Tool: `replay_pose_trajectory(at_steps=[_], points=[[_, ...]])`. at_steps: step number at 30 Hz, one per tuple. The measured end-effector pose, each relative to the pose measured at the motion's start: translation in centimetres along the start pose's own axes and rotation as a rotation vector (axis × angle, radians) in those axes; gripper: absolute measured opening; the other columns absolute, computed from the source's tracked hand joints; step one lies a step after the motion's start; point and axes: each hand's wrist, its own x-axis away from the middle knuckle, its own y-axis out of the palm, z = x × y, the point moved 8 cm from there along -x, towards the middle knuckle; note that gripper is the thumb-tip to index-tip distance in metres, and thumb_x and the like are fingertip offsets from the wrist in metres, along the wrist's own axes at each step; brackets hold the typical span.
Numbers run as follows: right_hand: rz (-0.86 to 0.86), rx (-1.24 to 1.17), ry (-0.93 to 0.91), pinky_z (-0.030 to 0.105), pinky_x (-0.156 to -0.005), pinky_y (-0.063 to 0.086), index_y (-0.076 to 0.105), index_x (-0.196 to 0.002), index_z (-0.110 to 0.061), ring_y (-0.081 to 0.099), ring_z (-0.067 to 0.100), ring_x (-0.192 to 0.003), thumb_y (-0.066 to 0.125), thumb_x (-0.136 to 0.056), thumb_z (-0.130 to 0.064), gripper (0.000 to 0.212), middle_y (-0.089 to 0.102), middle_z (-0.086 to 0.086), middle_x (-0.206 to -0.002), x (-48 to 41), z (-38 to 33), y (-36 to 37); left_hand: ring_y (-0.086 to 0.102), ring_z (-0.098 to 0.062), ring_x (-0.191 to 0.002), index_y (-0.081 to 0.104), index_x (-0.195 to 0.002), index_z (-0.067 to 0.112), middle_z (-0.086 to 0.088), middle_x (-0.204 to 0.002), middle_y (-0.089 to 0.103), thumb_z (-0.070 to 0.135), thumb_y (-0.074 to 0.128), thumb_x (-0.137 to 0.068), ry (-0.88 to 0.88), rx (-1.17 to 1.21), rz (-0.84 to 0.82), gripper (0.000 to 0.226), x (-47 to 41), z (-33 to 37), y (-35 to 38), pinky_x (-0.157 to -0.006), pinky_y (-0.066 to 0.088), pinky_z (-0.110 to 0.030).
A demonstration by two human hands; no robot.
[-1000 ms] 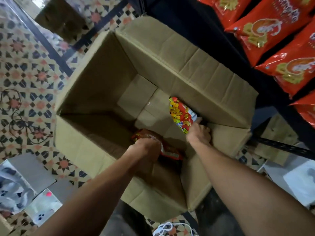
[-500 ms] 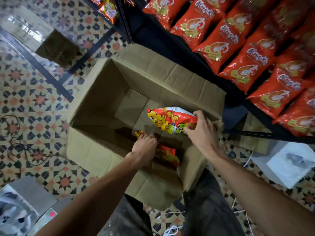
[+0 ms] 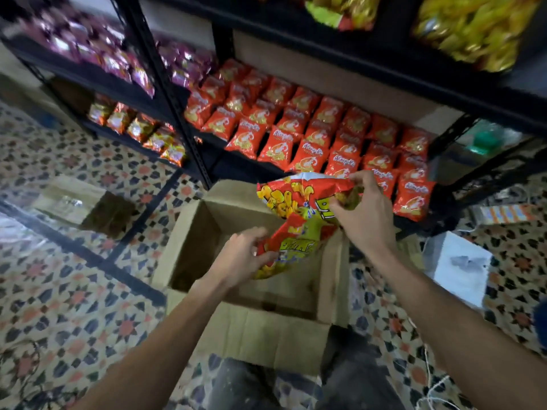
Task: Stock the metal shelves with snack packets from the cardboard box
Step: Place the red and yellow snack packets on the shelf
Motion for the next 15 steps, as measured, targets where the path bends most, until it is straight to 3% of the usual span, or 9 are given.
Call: replay_pose_trajectory(at_steps=[3, 6, 8, 10, 12, 15], points=[[0.145, -0.058, -0.034, 0.030, -0.063, 0.045, 0.054, -0.112, -0.023, 0.057, 0.012, -0.068, 0.075, -0.082, -0.024, 0.037, 0.061, -0.006, -0.076, 0.6, -4.2, -5.2, 0.062, -0.004, -0.079, 0.067, -0.092, 0.027, 0.014, -0.085, 0.067, 0.037, 0.075, -0.084, 0.071, 0.080, 0.050, 0.015, 0.4, 3.9, -4.0, -0.073, 0.051, -0.034], [0.304, -0.125, -0.073, 0.030, -0.076, 0.047, 0.054, -0.108, -0.028, 0.061, 0.014, -0.083, 0.073, -0.081, -0.023, 0.033, 0.067, -0.004, -0.092, 0.6, -7.6, -10.9, 0.070, -0.010, -0.085, 0.071, -0.103, 0.026, 0.009, -0.094, 0.074, 0.040, 0.070, -0.089, 0.122, 0.214, 0.084, 0.019, 0.0, 8.9, -7.1, -0.078, 0.057, -0.040], [0.396, -0.138, -0.121, 0.029, -0.082, 0.047, 0.053, -0.107, -0.031, 0.060, 0.013, -0.089, 0.071, -0.084, -0.024, 0.031, 0.066, -0.004, -0.099, 0.5, -9.9, -14.8, 0.070, -0.016, -0.089, 0.068, -0.107, 0.025, 0.005, -0.097, 0.073, 0.051, 0.063, -0.091, 0.189, 0.268, 0.103, 0.031, -0.6, 12.1, -8.6, -0.079, 0.057, -0.045], [0.486, -0.128, -0.169, 0.030, -0.084, 0.047, 0.056, -0.112, -0.028, 0.059, 0.012, -0.088, 0.069, -0.086, -0.025, 0.029, 0.066, -0.002, -0.102, 0.3, -11.9, -18.9, 0.067, -0.017, -0.104, 0.063, -0.120, 0.022, 0.004, -0.112, 0.071, 0.066, 0.056, -0.089, 0.204, 0.329, 0.128, 0.054, -1.4, 15.0, -10.2, -0.091, 0.054, -0.047], [0.576, -0.099, -0.202, 0.035, -0.091, 0.048, 0.059, -0.118, -0.022, 0.059, 0.014, -0.095, 0.068, -0.088, -0.026, 0.031, 0.064, 0.001, -0.108, -0.4, -13.4, -22.8, 0.064, -0.014, -0.114, 0.058, -0.129, 0.021, 0.004, -0.123, 0.068, 0.068, 0.055, -0.088, 0.216, 0.396, 0.141, 0.062, -2.4, 17.8, -11.7, -0.098, 0.051, -0.047], [0.685, -0.047, -0.242, 0.029, -0.096, 0.044, 0.061, -0.123, -0.015, 0.055, 0.015, -0.099, 0.065, -0.091, -0.023, 0.034, 0.058, 0.002, -0.111, -1.5, -15.8, -28.6, 0.067, -0.011, -0.107, 0.062, -0.122, 0.024, 0.007, -0.116, 0.071, 0.046, 0.055, -0.097, 0.311, 0.430, 0.174, 0.035, -3.8, 23.0, -14.0, -0.093, 0.055, -0.045]])
